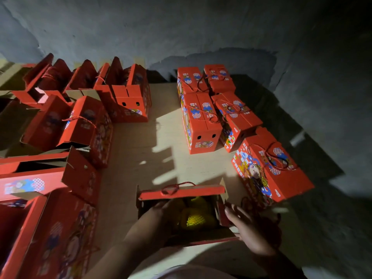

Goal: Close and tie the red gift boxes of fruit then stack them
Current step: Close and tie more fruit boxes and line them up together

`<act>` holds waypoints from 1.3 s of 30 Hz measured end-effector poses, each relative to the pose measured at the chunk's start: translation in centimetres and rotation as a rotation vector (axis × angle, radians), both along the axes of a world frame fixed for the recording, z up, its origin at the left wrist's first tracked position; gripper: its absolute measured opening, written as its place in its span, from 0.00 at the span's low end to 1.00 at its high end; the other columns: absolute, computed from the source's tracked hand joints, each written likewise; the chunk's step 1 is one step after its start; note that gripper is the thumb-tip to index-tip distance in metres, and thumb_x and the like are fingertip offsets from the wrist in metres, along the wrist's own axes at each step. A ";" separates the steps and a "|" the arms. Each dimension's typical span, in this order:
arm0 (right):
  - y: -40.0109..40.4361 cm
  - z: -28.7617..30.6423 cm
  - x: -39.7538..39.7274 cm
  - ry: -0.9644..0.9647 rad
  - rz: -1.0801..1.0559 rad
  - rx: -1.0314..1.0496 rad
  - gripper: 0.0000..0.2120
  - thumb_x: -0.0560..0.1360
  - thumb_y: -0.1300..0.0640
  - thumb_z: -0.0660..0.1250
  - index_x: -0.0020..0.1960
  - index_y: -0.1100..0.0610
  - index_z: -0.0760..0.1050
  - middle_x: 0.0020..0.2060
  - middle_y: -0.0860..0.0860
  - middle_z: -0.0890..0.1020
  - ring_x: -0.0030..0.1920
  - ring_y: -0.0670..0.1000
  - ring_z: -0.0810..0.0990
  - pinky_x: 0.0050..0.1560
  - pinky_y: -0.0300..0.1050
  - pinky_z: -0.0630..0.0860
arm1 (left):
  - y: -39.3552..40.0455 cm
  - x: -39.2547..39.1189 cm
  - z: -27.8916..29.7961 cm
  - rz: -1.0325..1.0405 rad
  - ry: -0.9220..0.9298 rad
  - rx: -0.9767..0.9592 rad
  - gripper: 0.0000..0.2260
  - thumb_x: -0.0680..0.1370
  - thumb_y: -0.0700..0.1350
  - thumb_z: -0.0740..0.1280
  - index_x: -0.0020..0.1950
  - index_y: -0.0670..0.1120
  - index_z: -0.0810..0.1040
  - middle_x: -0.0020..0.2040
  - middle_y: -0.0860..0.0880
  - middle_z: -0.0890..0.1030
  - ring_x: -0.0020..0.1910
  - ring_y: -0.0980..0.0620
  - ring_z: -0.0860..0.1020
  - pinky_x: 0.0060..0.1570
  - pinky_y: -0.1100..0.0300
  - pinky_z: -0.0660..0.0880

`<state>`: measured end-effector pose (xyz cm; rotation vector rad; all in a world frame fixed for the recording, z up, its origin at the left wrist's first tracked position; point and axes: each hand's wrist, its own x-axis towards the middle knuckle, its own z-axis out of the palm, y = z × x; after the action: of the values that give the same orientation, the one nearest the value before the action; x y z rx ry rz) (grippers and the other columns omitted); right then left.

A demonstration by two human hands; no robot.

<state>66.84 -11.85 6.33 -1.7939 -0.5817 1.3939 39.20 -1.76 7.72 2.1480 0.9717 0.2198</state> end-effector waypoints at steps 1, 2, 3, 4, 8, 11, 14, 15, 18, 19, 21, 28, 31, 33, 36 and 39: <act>-0.1 -0.1 0.1 -0.017 0.013 0.015 0.19 0.82 0.48 0.65 0.72 0.48 0.72 0.64 0.41 0.77 0.63 0.45 0.76 0.46 0.38 0.72 | 0.8 0.0 0.6 0.009 0.036 0.093 0.27 0.76 0.46 0.70 0.72 0.62 0.67 0.68 0.59 0.75 0.63 0.65 0.75 0.64 0.67 0.72; -0.1 -0.2 0.2 -0.031 0.016 0.034 0.21 0.82 0.49 0.65 0.74 0.50 0.71 0.68 0.45 0.75 0.67 0.46 0.74 0.48 0.37 0.72 | 1.7 -0.1 0.1 0.014 0.079 0.141 0.35 0.74 0.47 0.72 0.77 0.62 0.62 0.73 0.58 0.71 0.67 0.60 0.73 0.67 0.61 0.72; 0.0 -0.2 0.1 -0.035 0.026 0.045 0.23 0.82 0.50 0.66 0.76 0.52 0.70 0.70 0.47 0.74 0.68 0.46 0.73 0.50 0.35 0.72 | 2.7 -0.3 -0.5 0.015 0.117 0.159 0.40 0.73 0.46 0.73 0.81 0.61 0.57 0.77 0.55 0.66 0.71 0.55 0.70 0.71 0.58 0.70; 0.1 -0.3 -0.1 -0.040 0.016 0.053 0.23 0.81 0.51 0.67 0.76 0.53 0.70 0.69 0.48 0.74 0.64 0.44 0.75 0.50 0.33 0.74 | 3.6 -0.4 -0.4 0.033 0.167 0.137 0.42 0.74 0.45 0.72 0.82 0.59 0.53 0.80 0.53 0.62 0.75 0.51 0.67 0.74 0.55 0.67; 0.7 -0.5 -0.4 -0.084 -0.016 0.035 0.24 0.79 0.62 0.70 0.74 0.57 0.71 0.45 0.50 0.80 0.43 0.57 0.83 0.44 0.54 0.81 | 7.0 -0.4 -1.0 0.078 0.302 0.149 0.38 0.80 0.44 0.66 0.82 0.63 0.46 0.82 0.53 0.54 0.78 0.47 0.59 0.71 0.40 0.67; 1.3 -1.2 -0.1 -0.225 0.109 0.043 0.30 0.77 0.64 0.73 0.77 0.56 0.68 0.55 0.59 0.80 0.52 0.53 0.79 0.48 0.43 0.76 | 8.3 -1.4 -1.3 0.044 0.391 0.179 0.31 0.82 0.51 0.63 0.81 0.65 0.51 0.81 0.55 0.59 0.77 0.48 0.59 0.70 0.39 0.64; 1.7 -1.5 0.4 -0.511 0.224 0.153 0.35 0.75 0.60 0.76 0.78 0.48 0.67 0.76 0.50 0.68 0.77 0.49 0.65 0.77 0.49 0.63 | 8.0 -3.4 -1.3 0.092 0.407 0.272 0.29 0.81 0.51 0.65 0.79 0.65 0.59 0.81 0.55 0.60 0.77 0.46 0.58 0.73 0.38 0.59; 1.6 -1.9 0.7 -0.662 0.304 0.221 0.36 0.74 0.57 0.76 0.78 0.45 0.67 0.77 0.45 0.66 0.78 0.45 0.61 0.80 0.46 0.57 | 7.7 -4.2 -1.2 0.102 0.435 0.301 0.28 0.80 0.52 0.66 0.78 0.65 0.61 0.81 0.55 0.60 0.78 0.46 0.56 0.74 0.37 0.58; 1.2 -2.2 1.3 -0.797 0.481 0.234 0.34 0.77 0.48 0.73 0.78 0.34 0.62 0.74 0.36 0.64 0.76 0.36 0.58 0.74 0.27 0.47 | 6.6 -6.1 -0.1 0.192 0.418 0.223 0.26 0.80 0.51 0.67 0.76 0.65 0.66 0.78 0.54 0.63 0.76 0.47 0.60 0.70 0.40 0.69; 1.1 -2.3 1.3 -0.791 0.506 0.219 0.33 0.78 0.47 0.71 0.78 0.32 0.61 0.73 0.36 0.67 0.73 0.34 0.60 0.70 0.23 0.46 | 6.1 -6.5 0.5 0.224 0.371 0.181 0.24 0.80 0.49 0.68 0.74 0.64 0.69 0.76 0.53 0.65 0.73 0.47 0.63 0.66 0.44 0.73; 1.1 -2.4 1.3 -0.812 0.533 0.218 0.32 0.79 0.47 0.69 0.79 0.33 0.60 0.71 0.39 0.70 0.69 0.33 0.63 0.67 0.21 0.46 | 4.8 -6.9 1.2 0.248 0.175 0.184 0.17 0.80 0.45 0.68 0.68 0.55 0.78 0.67 0.52 0.73 0.66 0.45 0.73 0.58 0.48 0.79; 0.9 -2.7 1.1 -0.827 0.518 0.281 0.30 0.80 0.52 0.70 0.79 0.42 0.64 0.73 0.29 0.55 0.73 0.23 0.48 0.73 0.26 0.42 | 1.7 -6.4 0.8 0.494 -0.356 -0.099 0.22 0.84 0.35 0.57 0.72 0.57 0.72 0.72 0.52 0.75 0.65 0.51 0.79 0.55 0.48 0.82; 0.9 -2.9 1.1 -0.803 0.525 0.261 0.30 0.81 0.51 0.69 0.79 0.40 0.63 0.74 0.29 0.55 0.73 0.24 0.48 0.74 0.28 0.43 | 1.4 -6.8 0.1 0.379 -0.216 0.120 0.29 0.81 0.37 0.58 0.80 0.58 0.62 0.81 0.58 0.62 0.79 0.57 0.62 0.73 0.54 0.65; 0.9 -2.8 1.2 -0.803 0.533 0.239 0.30 0.81 0.50 0.68 0.79 0.38 0.62 0.75 0.29 0.55 0.72 0.22 0.47 0.74 0.28 0.43 | 1.3 -6.9 -0.4 0.311 -0.129 0.125 0.38 0.80 0.35 0.64 0.82 0.63 0.54 0.82 0.62 0.52 0.80 0.57 0.57 0.71 0.57 0.64; 0.8 -2.4 0.9 -0.800 0.525 0.255 0.29 0.81 0.52 0.68 0.79 0.41 0.63 0.75 0.31 0.55 0.71 0.20 0.45 0.73 0.26 0.41 | 1.1 -7.2 -1.8 0.220 -0.032 0.156 0.45 0.77 0.35 0.69 0.81 0.67 0.49 0.82 0.63 0.44 0.77 0.56 0.57 0.63 0.61 0.70; 0.7 -2.0 0.7 -0.791 0.510 0.265 0.29 0.82 0.54 0.68 0.79 0.41 0.61 0.71 0.27 0.52 0.67 0.16 0.42 0.67 0.19 0.39 | 1.0 -7.4 -3.4 0.153 0.064 0.192 0.34 0.82 0.48 0.61 0.81 0.67 0.47 0.82 0.65 0.45 0.80 0.58 0.52 0.73 0.56 0.66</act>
<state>67.53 -11.14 4.33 -2.0155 -1.6438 0.7830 31.83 -0.74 4.34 2.2665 1.1961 0.3333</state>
